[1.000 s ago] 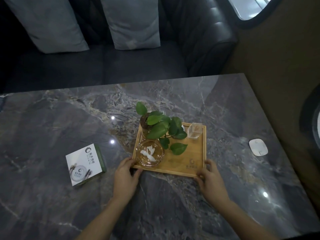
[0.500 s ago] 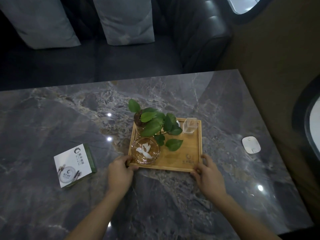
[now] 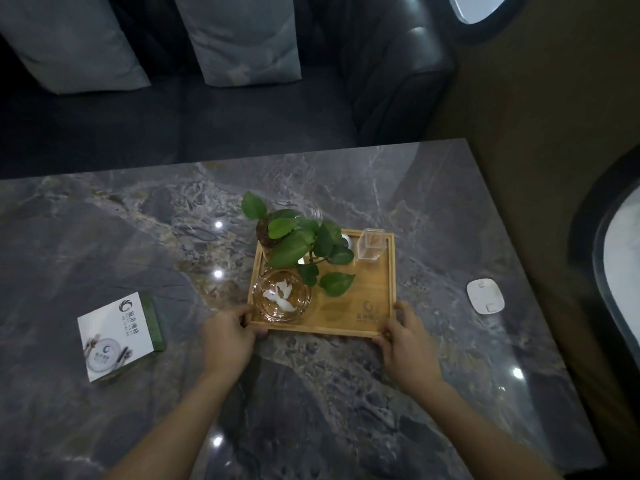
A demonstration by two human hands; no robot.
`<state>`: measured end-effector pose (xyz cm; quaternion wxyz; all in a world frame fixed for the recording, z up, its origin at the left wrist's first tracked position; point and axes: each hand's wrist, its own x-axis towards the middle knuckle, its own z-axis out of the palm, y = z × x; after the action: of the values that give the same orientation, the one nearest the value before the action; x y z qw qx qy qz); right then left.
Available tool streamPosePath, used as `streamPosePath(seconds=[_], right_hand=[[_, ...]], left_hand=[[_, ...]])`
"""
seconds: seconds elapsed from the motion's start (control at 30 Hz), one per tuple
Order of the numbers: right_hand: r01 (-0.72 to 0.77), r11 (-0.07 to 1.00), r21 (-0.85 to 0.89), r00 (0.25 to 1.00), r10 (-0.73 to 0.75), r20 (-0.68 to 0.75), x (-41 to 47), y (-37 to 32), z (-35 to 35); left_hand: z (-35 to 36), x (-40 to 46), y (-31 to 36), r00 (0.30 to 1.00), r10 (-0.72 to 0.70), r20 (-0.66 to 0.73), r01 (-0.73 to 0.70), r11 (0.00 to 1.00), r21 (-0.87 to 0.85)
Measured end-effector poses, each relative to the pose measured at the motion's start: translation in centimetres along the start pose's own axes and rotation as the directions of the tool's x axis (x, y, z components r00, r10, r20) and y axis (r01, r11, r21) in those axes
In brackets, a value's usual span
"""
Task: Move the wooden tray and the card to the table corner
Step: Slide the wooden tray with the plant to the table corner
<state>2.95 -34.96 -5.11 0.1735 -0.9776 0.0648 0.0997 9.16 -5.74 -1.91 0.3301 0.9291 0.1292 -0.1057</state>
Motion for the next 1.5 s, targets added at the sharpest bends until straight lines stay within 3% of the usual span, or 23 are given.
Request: streamPosePath(seconds=[0.23,0.3,1.17,1.34,1.5], right_hand=[[0.035,0.999,0.039,0.998,-0.032,-0.056,0.5,0.1,-0.2],[0.061,0.995,0.076,0.998,-0.062,0.011,3.6,6.5,-1.7],[0.107,0.986,0.124,0.994,-0.105,-0.024,8.8,9.1,-4.1],[0.136,0.943,0.304,0.990,-0.137,-0.019,10.3,9.8,-5.7],[0.078,0.901,0.426,0.988,-0.014,-0.152,15.0,9.5,-8.7]], left_hand=[[-0.1,0.6,0.1,0.999,0.000,0.040,0.001,1.000,-0.012],[4.9,1.5,4.6,0.999,-0.031,0.009,0.031,1.000,-0.007],[7.0,3.2,7.6,0.990,-0.068,-0.124,0.061,0.996,-0.060],[7.6,2.3,7.5,0.977,-0.146,-0.157,0.117,0.977,-0.180],[7.8,2.6,7.3,0.962,-0.244,-0.126,0.192,0.926,-0.325]])
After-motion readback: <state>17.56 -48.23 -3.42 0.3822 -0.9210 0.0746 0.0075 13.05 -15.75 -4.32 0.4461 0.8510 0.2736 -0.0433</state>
